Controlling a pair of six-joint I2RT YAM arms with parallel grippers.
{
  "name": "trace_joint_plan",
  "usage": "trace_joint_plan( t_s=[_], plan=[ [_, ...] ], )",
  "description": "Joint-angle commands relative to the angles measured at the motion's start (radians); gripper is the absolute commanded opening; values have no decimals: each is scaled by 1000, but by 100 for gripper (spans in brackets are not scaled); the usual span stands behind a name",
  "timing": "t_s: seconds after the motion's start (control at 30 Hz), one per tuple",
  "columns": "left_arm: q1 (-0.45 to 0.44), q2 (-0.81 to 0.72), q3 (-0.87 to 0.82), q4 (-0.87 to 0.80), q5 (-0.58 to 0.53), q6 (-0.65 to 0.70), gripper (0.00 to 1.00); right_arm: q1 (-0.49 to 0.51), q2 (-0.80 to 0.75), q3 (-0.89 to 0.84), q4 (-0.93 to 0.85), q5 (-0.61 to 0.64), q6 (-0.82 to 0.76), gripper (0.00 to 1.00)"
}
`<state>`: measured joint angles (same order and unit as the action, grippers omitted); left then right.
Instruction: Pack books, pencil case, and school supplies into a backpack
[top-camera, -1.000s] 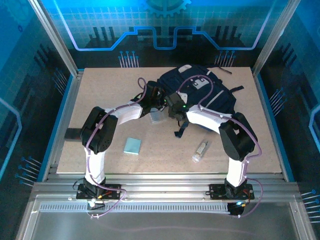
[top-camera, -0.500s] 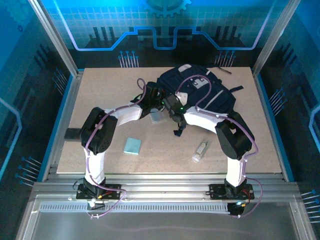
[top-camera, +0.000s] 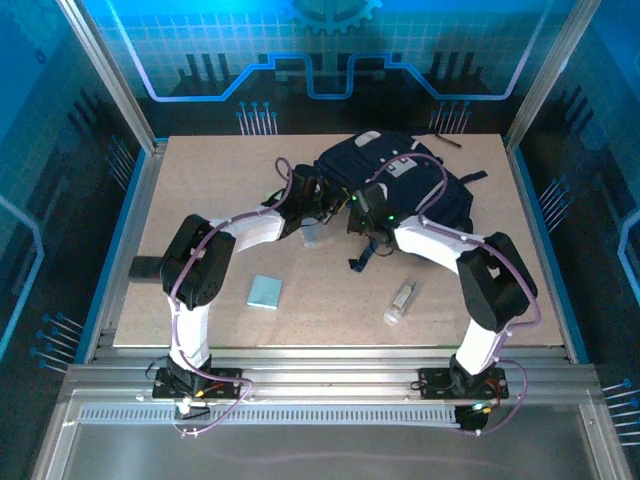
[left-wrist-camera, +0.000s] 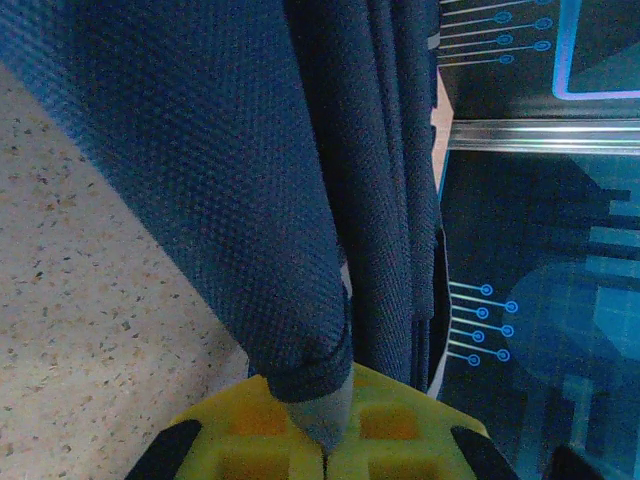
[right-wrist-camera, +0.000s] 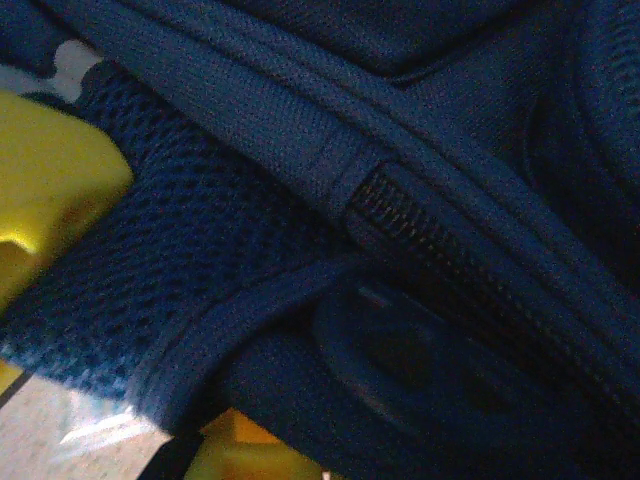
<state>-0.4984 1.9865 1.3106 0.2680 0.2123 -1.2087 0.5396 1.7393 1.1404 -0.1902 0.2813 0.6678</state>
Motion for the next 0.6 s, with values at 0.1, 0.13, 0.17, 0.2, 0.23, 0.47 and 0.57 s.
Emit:
trace_joint_plan(
  t_s=[0.1, 0.13, 0.17, 0.2, 0.23, 0.47, 0.57],
  plan=[
    [39, 12, 77, -2, 67, 68, 0, -73, -76, -33, -198, -215, -71, 0],
    [42, 12, 83, -9, 68, 77, 0, -82, -81, -39, -224, -238, -74, 0],
    [44, 10, 86, -13, 67, 84, 0, -90, -87, -43, -249, -254, -80, 0],
    [47, 9, 90, -16, 69, 89, 0, -100, -91, -44, -281, -270, -87, 0],
    [51, 9, 93, -19, 71, 92, 0, -109, -98, -47, -305, -280, -97, 0],
    [61, 18, 113, -37, 75, 112, 0, -174, -127, -39, -458, -287, -168, 0],
    [73, 35, 135, -61, 83, 128, 0, -211, -141, -37, -532, -269, -203, 0]
  ],
)
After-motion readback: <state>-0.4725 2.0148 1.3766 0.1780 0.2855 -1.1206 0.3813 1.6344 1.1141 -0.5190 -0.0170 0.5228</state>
